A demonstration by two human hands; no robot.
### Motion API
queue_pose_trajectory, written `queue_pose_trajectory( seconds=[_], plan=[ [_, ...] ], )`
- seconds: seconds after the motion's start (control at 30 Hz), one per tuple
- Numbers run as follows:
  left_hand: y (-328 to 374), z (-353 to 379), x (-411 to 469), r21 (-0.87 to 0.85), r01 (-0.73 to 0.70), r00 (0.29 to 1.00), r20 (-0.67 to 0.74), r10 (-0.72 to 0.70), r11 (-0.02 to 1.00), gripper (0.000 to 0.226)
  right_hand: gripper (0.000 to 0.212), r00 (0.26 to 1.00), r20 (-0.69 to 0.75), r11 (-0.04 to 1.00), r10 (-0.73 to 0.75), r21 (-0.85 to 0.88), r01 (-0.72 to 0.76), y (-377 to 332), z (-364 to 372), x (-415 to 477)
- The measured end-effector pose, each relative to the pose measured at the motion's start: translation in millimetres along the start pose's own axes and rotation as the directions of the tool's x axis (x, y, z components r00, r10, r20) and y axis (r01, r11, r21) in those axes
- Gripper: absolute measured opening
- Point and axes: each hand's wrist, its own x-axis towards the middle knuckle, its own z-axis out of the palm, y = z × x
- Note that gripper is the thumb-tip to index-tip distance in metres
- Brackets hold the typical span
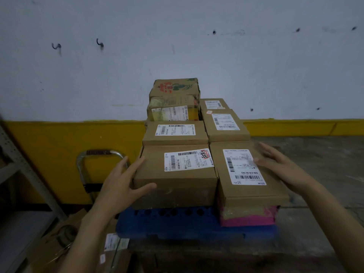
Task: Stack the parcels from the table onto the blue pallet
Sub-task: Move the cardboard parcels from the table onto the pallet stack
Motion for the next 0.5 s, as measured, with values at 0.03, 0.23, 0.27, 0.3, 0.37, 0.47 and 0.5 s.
queue_pose_trajectory(
  seconds=[0.03,0.23,0.27,0.3,0.37,0.47,0.5],
  plan=[
    [-5,-1,-3,-0.112,0.041,0.999,0.027,-0.038,0.993,0.089,0.072,1.000,0.022,1.000,0.020,0.017,-0.021,4,1,-3],
    [7,19,3,-0.270,-0.058,0.997,0.035,0.070,0.961,0.063,0.056,0.998,0.052,0.999,0.039,-0.008,-0.039,5,10,1],
    [7,20,4,-0.269,-0.063,0.997,0.030,0.073,0.961,0.063,0.054,0.998,0.055,0.999,0.029,-0.020,-0.028,4,12,2],
    [7,20,4,-0.269,-0.064,0.997,0.031,0.075,0.961,0.062,0.052,0.998,0.053,0.999,0.017,-0.041,-0.015,4,13,2],
    [8,20,3,-0.262,-0.071,0.996,0.037,0.084,0.962,0.063,0.050,0.999,0.053,0.997,0.000,-0.083,0.004,1,15,1],
    [9,17,2,-0.268,-0.027,0.997,0.064,0.046,0.963,0.065,0.054,0.999,0.032,0.972,-0.032,-0.230,0.039,-6,16,-5],
    [10,16,1,-0.225,0.011,0.997,0.081,0.007,0.974,0.067,0.057,0.997,0.009,0.935,-0.080,-0.345,0.079,-6,16,-6]
  ],
)
